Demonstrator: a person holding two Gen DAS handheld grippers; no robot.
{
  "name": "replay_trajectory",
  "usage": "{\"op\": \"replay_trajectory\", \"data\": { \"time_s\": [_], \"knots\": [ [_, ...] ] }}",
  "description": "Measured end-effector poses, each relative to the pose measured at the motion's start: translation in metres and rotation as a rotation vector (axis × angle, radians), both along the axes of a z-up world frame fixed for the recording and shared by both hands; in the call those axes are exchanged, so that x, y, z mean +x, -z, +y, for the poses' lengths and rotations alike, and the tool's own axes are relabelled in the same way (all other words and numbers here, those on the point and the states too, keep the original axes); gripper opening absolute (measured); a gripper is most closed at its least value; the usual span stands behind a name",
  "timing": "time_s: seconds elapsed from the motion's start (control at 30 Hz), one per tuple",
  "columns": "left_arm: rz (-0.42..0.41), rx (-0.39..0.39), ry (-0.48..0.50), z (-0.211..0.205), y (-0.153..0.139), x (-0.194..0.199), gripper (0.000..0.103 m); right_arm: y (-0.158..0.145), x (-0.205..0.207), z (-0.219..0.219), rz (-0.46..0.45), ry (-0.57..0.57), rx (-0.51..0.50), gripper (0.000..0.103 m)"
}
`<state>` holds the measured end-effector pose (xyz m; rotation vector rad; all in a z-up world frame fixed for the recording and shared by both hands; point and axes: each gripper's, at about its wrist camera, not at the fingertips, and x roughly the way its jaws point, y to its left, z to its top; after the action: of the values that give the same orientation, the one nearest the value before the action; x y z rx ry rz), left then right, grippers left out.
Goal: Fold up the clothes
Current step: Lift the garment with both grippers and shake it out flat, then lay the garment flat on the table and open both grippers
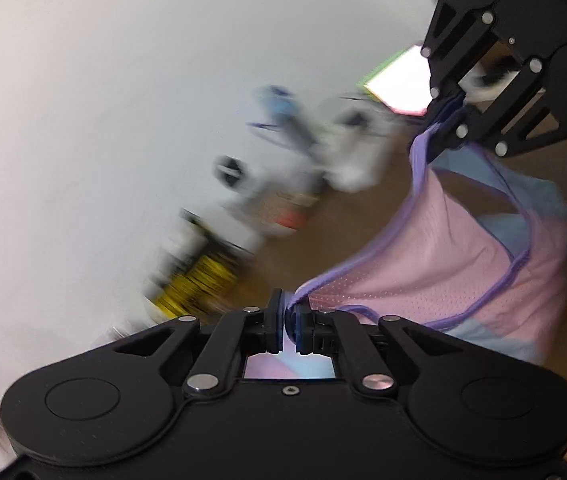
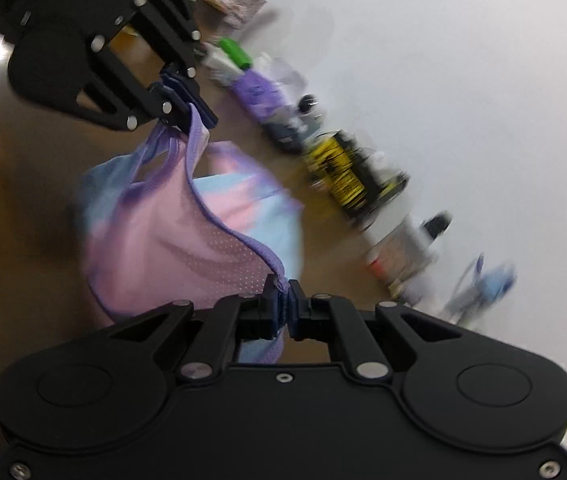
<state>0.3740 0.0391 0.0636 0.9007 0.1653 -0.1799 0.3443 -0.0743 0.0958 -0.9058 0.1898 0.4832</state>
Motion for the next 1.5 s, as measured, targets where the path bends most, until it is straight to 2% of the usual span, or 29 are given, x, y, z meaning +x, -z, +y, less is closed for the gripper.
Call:
{"op": "replay_trajectory", "data": {
  "time_s": [0.07,0.13,0.17,0.3,0.33,0.43,0.53,0.6,0.63,0.73,0.77,0.9,0.97,1.03,1.07,1.1,1.13,1.2,1.27,1.37,1.4,1.5],
  "knots": [
    [-0.142,0.059,-0.044,0.002,-0.053,0.038,0.006,-0.050,0.064,0.006,-0.102,0.090,0.024,0.005],
    [-0.267,0.043,-0.065,0.001,-0.118,0.052,0.006,-0.112,0.098,0.007,-0.177,0.145,0.125,0.004],
    [-0.315,0.039,-0.064,0.000,-0.142,0.047,0.006,-0.145,0.104,0.010,-0.241,0.155,0.153,0.004],
    [-0.487,0.056,-0.045,-0.009,-0.224,0.009,0.006,-0.221,0.089,0.015,-0.384,0.141,0.154,0.004],
    [-0.506,0.060,-0.042,-0.010,-0.232,0.003,0.006,-0.234,0.079,0.013,-0.400,0.131,0.158,0.005],
    [-0.511,0.083,-0.012,-0.010,-0.215,-0.030,0.006,-0.234,0.053,0.006,-0.422,0.117,0.155,0.005],
    [-0.443,0.057,0.016,-0.012,-0.161,-0.061,0.006,-0.195,0.018,-0.003,-0.391,0.096,0.126,0.005],
    [-0.371,0.030,0.039,-0.018,-0.101,-0.088,0.006,-0.156,-0.008,-0.010,-0.330,0.071,0.103,0.005],
    [-0.340,0.019,0.048,-0.021,-0.077,-0.098,0.006,-0.123,-0.026,-0.014,-0.281,0.054,0.083,0.005],
    [-0.143,-0.040,0.088,-0.032,0.020,-0.143,0.006,-0.038,-0.072,-0.023,-0.125,0.022,0.046,0.005],
    [-0.081,-0.057,0.092,-0.034,0.043,-0.154,0.006,-0.006,-0.089,-0.024,-0.065,0.012,0.027,0.005],
    [0.121,-0.161,0.057,-0.035,0.109,-0.192,0.006,0.076,-0.137,-0.030,0.131,0.000,0.003,0.005],
    [0.172,-0.193,0.028,-0.030,0.117,-0.203,0.006,0.095,-0.159,-0.035,0.176,-0.018,0.025,0.005],
    [0.220,-0.261,-0.015,-0.022,0.115,-0.211,0.006,0.100,-0.175,-0.044,0.164,-0.026,0.062,0.006],
    [0.241,-0.280,-0.012,-0.018,0.112,-0.210,0.007,0.099,-0.176,-0.047,0.165,-0.023,0.077,0.016],
    [0.276,-0.291,0.007,-0.014,0.109,-0.211,0.009,0.100,-0.179,-0.052,0.179,-0.017,0.107,0.031],
    [0.301,-0.293,0.024,-0.011,0.101,-0.213,0.012,0.100,-0.184,-0.059,0.189,-0.035,0.138,0.037],
    [0.338,-0.214,0.087,-0.006,0.097,-0.231,0.037,0.097,-0.190,-0.067,0.167,-0.073,0.179,0.069],
    [0.346,-0.169,0.137,0.001,0.095,-0.248,0.050,0.092,-0.203,-0.085,0.121,-0.126,0.227,0.073],
    [0.408,-0.281,0.154,0.015,0.088,-0.237,0.059,0.080,-0.227,-0.115,0.119,-0.136,0.265,0.074],
    [0.403,-0.330,0.116,0.020,0.085,-0.231,0.063,0.077,-0.224,-0.122,0.146,-0.097,0.292,0.074],
    [0.385,-0.496,-0.043,0.025,0.079,-0.198,0.067,0.072,-0.211,-0.131,0.172,-0.013,0.353,0.074]
  ]
}}
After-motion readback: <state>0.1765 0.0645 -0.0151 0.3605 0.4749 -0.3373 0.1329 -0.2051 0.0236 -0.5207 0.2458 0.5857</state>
